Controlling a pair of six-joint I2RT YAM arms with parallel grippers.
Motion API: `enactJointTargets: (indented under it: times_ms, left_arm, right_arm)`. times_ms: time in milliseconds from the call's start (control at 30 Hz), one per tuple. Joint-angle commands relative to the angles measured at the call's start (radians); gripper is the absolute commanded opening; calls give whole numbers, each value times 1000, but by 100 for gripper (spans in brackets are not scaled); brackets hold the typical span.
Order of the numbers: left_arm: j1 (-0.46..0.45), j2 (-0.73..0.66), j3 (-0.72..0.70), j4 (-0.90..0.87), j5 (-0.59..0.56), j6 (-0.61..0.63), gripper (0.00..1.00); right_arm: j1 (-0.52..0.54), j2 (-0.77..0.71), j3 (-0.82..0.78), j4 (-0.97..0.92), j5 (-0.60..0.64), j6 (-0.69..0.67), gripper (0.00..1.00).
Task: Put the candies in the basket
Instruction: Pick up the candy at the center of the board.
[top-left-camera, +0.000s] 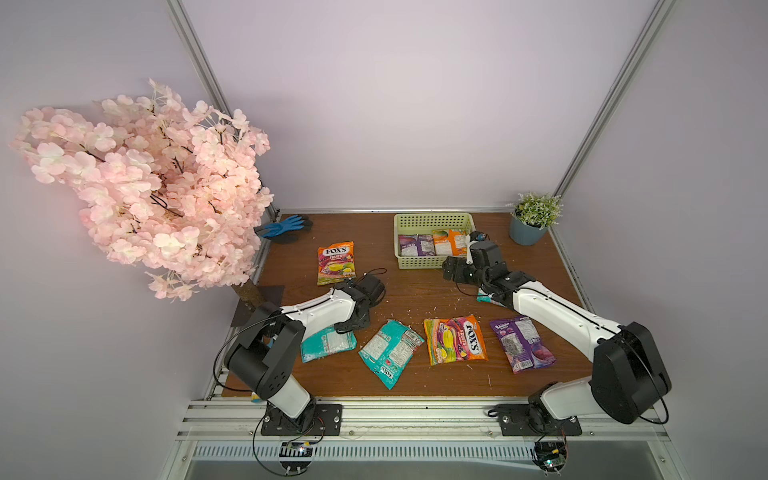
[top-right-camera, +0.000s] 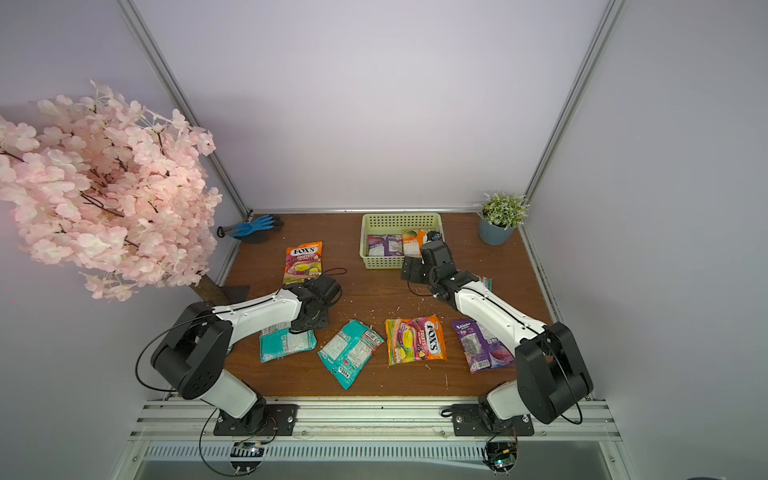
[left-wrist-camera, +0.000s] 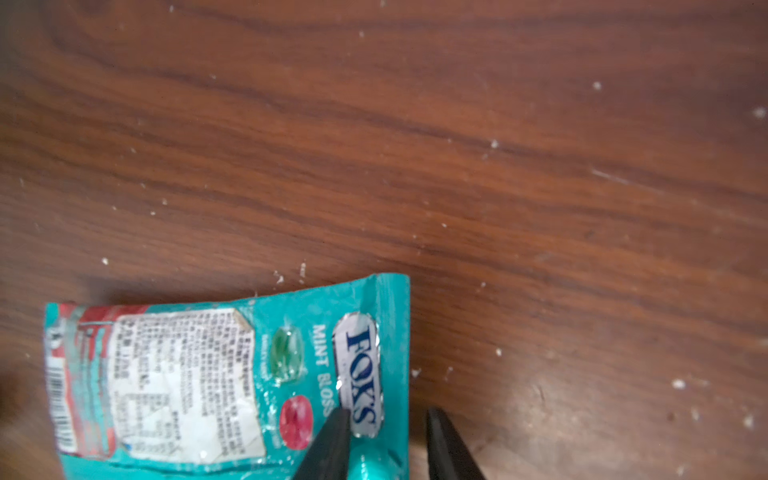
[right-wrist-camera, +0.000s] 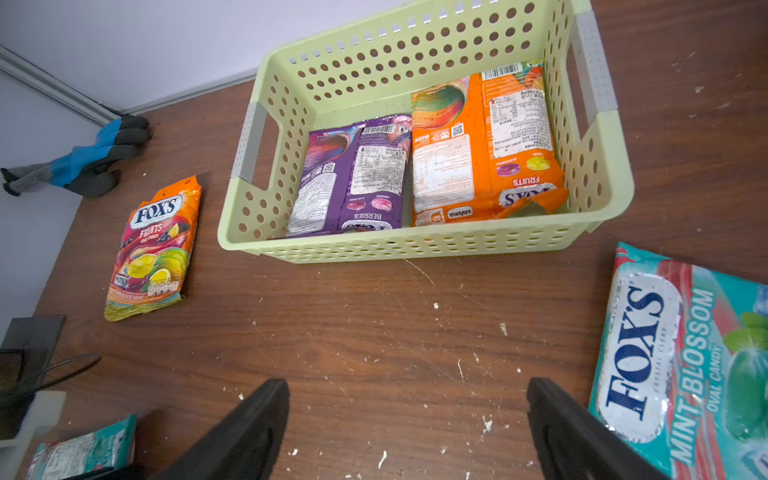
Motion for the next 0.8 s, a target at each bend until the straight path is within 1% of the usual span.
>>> enactJointTargets:
  times_ms: [0,100,133,333,467,533,633,767]
  left_arm:
    - [-9,39,-39,-38,-21,-21,19]
    - [-9,8,-30,-39,-20,-7,2]
    - [-9,-10,-25,-40,-16,5,0]
    - [-9,-177,42,-63,-8,61,0]
    - [-8,-268,158,-64,15,86,0]
    - [-7,-289,228,-63,43,80,0]
    - [-8,-284,344,-61,86,65,0]
    - [-7,-235,481,-24,75,-9,0]
  right_arm:
    - [1,-27,6,22,19,-16,96]
    - [1,-31,2,20,27,-19,96]
    - [1,-33,1,18,31,-20,96]
    - [0,-40,-7,21,38,-22,96]
    - [1,-50,-9,21,45,-19,95]
    - [1,-55,-8,20,50,-20,95]
    - [1,-66,-6,19,64,-19,95]
    - [1,-82,-18,32,77,-9,95]
